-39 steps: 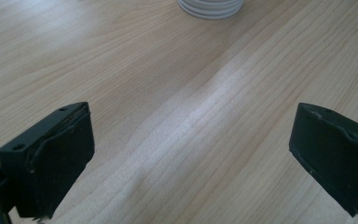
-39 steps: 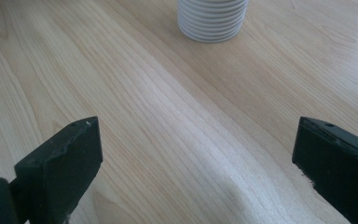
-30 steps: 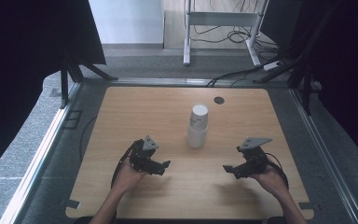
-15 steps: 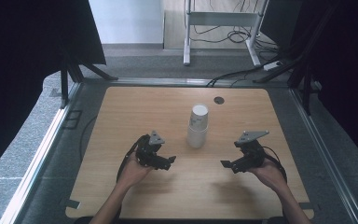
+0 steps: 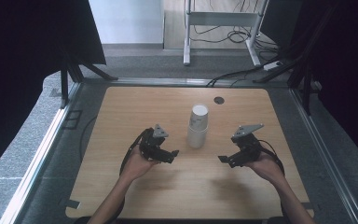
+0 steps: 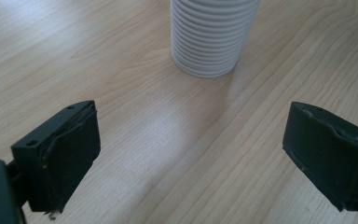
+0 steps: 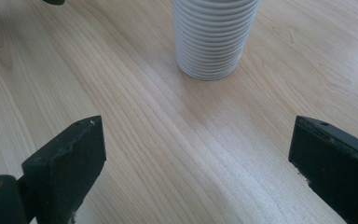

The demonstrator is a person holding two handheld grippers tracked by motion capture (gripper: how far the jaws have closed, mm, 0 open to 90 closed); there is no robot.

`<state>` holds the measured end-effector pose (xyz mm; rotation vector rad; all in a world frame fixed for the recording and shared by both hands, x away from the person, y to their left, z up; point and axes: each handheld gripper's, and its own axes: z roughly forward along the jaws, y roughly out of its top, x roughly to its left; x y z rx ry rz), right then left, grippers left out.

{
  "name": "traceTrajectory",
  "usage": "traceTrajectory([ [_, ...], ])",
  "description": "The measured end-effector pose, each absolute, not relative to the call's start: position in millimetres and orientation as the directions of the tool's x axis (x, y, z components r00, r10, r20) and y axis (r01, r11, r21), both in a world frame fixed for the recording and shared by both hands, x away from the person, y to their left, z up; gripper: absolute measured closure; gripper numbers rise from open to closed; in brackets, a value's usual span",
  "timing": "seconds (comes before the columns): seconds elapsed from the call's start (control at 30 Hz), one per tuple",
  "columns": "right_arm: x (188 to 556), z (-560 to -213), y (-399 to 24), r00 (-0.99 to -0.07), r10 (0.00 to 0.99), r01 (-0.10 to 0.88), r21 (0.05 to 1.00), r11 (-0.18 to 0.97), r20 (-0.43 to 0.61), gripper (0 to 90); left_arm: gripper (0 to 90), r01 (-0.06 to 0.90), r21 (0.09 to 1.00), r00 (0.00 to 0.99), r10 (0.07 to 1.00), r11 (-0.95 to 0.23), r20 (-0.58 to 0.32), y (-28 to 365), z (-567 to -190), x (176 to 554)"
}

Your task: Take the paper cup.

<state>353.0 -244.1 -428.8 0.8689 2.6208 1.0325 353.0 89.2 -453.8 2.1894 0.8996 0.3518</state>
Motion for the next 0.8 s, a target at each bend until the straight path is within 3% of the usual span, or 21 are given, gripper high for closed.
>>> traceTrajectory([
  [0.8,382,-402,-225,-0.835,0.550,0.443,0.618,0.650,0.020,4.6,2.7,0.456,0.734,0.764,0.645,-0.503,-0.033,67,-446,376],
])
